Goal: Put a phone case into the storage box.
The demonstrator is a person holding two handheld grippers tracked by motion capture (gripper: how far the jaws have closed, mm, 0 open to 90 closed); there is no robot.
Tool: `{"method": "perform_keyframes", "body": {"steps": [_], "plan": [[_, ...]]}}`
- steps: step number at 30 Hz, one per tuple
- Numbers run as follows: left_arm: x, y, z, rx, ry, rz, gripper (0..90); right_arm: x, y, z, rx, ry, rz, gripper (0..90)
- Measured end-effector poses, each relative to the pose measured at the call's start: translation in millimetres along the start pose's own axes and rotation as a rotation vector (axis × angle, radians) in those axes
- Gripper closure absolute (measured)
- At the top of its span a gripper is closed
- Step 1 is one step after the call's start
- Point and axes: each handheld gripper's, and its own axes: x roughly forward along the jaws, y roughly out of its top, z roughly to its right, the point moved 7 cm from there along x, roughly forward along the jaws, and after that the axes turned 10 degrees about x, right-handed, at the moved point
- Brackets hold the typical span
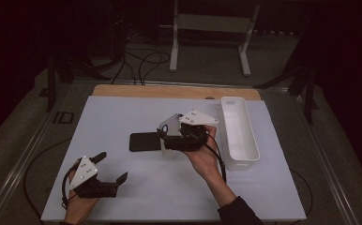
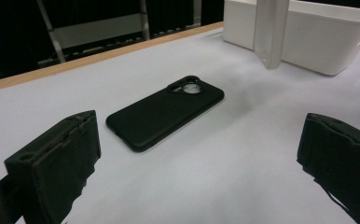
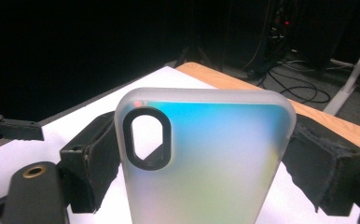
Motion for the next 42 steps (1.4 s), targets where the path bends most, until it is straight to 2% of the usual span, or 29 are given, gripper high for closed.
{"method": "perform_keyframes", "body": {"steps": [5, 10, 15, 26, 42], "plan": [[-0.8, -4.5, -5.8, -0.024, 0.031, 0.014, 0.0, 0.1, 2.0, 7.2, -0.008, -0.024, 0.001, 16.7], [-1.1, -5.4, -6.5, -0.020, 0.043, 0.012, 0.0, 0.2, 5.0, 14.4, -0.007, -0.045, -0.001, 16.7], [1.5, -6.2, -3.1, 0.002, 0.043, -0.003, 0.0, -1.1, 11.6, 26.2, 0.027, -0.055, 0.004, 16.7], [-0.4, -6.6, -6.8, -0.015, 0.060, 0.003, 0.0, -0.1, 23.0, 44.6, 0.057, -0.077, 0.004, 16.6], [0.6, -7.4, -6.8, -0.016, 0.065, -0.003, 0.0, -0.8, 38.5, 68.2, 0.015, -0.145, 0.014, 16.6]]}}
